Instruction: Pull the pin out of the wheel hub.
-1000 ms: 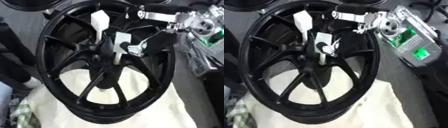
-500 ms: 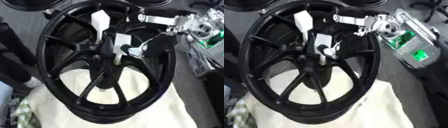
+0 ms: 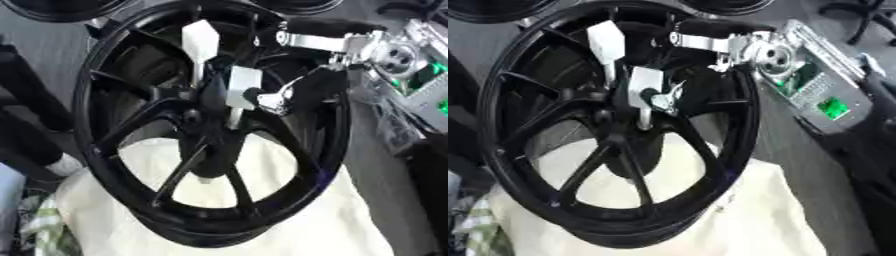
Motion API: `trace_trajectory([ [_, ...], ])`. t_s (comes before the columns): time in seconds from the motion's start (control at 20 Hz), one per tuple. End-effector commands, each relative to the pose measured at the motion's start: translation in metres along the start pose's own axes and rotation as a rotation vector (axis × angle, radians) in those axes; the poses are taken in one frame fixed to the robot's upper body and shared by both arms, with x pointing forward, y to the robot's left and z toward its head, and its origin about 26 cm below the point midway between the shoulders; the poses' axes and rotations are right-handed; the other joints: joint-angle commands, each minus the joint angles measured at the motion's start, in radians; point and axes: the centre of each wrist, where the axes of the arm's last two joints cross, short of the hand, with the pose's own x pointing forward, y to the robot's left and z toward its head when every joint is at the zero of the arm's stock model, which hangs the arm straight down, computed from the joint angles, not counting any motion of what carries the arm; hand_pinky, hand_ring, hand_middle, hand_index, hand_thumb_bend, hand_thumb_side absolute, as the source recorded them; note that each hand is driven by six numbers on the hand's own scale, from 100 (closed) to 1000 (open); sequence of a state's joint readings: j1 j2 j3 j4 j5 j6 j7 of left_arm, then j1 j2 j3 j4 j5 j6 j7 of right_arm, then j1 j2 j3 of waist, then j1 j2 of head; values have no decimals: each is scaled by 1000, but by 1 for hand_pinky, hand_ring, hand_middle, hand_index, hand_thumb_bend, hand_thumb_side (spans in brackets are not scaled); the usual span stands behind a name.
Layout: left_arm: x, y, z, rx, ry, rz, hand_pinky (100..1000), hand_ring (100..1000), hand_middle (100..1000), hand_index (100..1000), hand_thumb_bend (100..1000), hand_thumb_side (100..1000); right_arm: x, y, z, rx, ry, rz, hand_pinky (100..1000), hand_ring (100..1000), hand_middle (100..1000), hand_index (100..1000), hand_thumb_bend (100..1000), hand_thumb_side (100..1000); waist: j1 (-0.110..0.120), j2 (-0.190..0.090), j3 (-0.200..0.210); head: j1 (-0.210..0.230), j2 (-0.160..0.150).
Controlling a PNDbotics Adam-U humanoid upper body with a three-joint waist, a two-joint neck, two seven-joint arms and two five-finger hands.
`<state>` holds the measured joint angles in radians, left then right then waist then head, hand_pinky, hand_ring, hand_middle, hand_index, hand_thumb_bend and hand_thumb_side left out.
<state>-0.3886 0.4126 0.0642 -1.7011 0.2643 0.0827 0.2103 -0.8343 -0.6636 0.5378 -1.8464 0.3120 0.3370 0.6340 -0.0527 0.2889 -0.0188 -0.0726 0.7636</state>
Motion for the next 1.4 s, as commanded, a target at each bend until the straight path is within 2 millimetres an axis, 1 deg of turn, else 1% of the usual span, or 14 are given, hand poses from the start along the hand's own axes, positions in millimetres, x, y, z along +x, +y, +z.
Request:
trace_trajectory([
  [0.05,10,1,-5,-7,-35,-7,652,720,670,759,112,822,-2,-4,1,-11,15,19,934,871,727,889,202,494,3,-15,2,-5,5],
  [0.3,11,1,-5,-8,-36,-4,652,721,669,759,113,822,-4,-2,-1,-4,16,18,927,867,708,876,189,517,2,-14,5,-5,6],
  [0.85,12,-1,-6,-9,-41,3,653,718,668,760,115,821,-7,1,-3,10,22,23,918,859,678,863,174,522,0,-15,15,-13,6],
  [1.0,11,-1,-6,-9,-40,3,653,718,668,760,114,822,-8,2,-4,15,27,20,907,849,641,849,159,515,-1,-14,17,-12,6],
  [1.05,11,-1,-6,-10,-40,3,653,718,668,760,114,822,-9,3,-4,17,29,20,907,849,641,849,159,515,-1,-14,17,-12,6],
  [1.1,11,-1,-6,-11,-40,2,653,718,668,760,114,822,-9,3,-4,19,30,20,903,821,617,835,133,534,-1,-14,17,-12,6],
  [1.2,11,-1,-6,-12,-40,2,653,717,668,760,114,822,-10,4,-4,27,33,12,899,810,598,819,101,532,0,-14,16,-13,6],
  [1.25,11,-1,-6,-12,-39,2,653,717,667,760,114,822,-10,4,-5,31,34,8,896,806,585,806,100,519,0,-14,16,-13,6],
  [1.4,11,-1,-6,-13,-38,1,653,717,667,760,114,823,-12,5,-5,46,36,-7,888,793,549,770,100,531,1,-14,15,-15,6],
])
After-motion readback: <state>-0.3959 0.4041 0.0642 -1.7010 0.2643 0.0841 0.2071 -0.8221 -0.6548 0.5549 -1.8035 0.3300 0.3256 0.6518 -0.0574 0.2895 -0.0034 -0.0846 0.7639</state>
